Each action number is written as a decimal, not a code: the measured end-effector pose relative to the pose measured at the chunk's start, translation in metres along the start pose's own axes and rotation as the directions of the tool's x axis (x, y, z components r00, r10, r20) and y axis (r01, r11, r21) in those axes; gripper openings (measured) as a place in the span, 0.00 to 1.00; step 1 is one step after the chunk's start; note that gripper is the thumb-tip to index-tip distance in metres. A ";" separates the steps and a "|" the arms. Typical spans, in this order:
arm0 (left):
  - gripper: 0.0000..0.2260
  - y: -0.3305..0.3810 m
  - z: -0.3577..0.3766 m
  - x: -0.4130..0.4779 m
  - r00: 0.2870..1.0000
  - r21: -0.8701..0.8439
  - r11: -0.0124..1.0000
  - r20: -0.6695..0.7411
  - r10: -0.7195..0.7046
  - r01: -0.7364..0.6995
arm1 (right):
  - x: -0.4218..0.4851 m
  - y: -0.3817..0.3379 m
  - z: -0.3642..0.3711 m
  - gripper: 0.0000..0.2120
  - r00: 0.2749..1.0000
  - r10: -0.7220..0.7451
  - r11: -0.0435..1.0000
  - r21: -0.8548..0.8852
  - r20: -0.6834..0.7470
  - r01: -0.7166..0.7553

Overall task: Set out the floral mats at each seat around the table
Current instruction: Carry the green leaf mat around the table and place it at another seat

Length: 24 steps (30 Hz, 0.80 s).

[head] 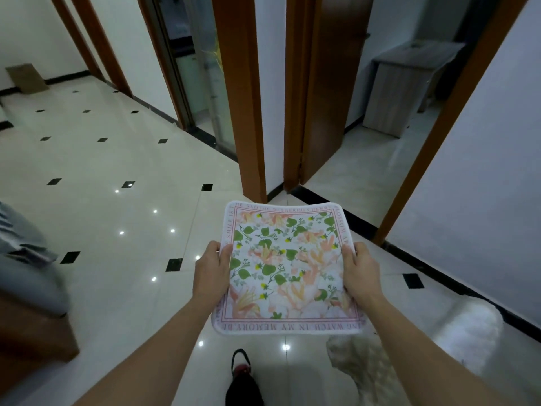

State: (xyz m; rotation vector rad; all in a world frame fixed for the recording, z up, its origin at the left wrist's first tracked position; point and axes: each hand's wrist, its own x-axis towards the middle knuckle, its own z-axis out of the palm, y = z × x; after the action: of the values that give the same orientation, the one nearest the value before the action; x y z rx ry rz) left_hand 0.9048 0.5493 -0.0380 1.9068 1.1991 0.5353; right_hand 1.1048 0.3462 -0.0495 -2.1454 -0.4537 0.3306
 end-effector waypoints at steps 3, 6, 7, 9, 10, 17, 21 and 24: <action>0.14 0.010 0.025 0.046 0.998 -0.003 1.000 0.059 0.018 -0.018 | 0.035 0.008 0.006 0.14 0.998 0.060 0.998 0.000 -0.035 -0.060; 0.13 0.025 0.051 0.097 0.991 -0.005 0.998 0.119 0.064 -0.064 | 0.076 0.012 0.014 0.13 0.989 0.104 0.994 -0.011 -0.104 -0.106; 0.13 0.030 0.060 0.115 0.987 -0.011 0.997 0.140 0.082 -0.082 | 0.091 0.012 0.016 0.13 0.985 0.117 0.993 -0.011 -0.124 -0.120; 0.13 0.042 0.075 0.156 0.976 -0.024 0.994 0.187 0.111 -0.109 | 0.121 0.009 0.022 0.13 0.975 0.149 0.989 0.009 -0.162 -0.150; 0.13 0.049 0.081 0.177 0.970 -0.025 0.993 0.213 0.121 -0.118 | 0.136 0.006 0.026 0.13 0.969 0.169 0.986 0.018 -0.182 -0.168; 0.12 0.107 0.121 0.298 0.912 -0.032 0.970 0.333 0.238 -0.241 | 0.217 -0.025 0.027 0.12 0.907 0.274 0.962 0.089 -0.318 -0.260; 0.11 0.144 0.159 0.331 0.860 -0.079 0.943 0.392 0.328 -0.324 | 0.249 -0.024 0.006 0.13 0.861 0.320 0.947 0.107 -0.395 -0.303; 0.10 0.172 0.196 0.344 0.806 -0.112 0.921 0.454 0.381 -0.372 | 0.266 -0.013 -0.017 0.13 0.812 0.353 0.933 0.112 -0.464 -0.342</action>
State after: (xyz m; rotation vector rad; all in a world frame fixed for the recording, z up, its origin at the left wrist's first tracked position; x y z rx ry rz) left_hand 1.2950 0.7355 -0.0356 2.1123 0.4993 0.2541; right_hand 1.3476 0.4572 -0.0469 -2.1839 0.2347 -0.0064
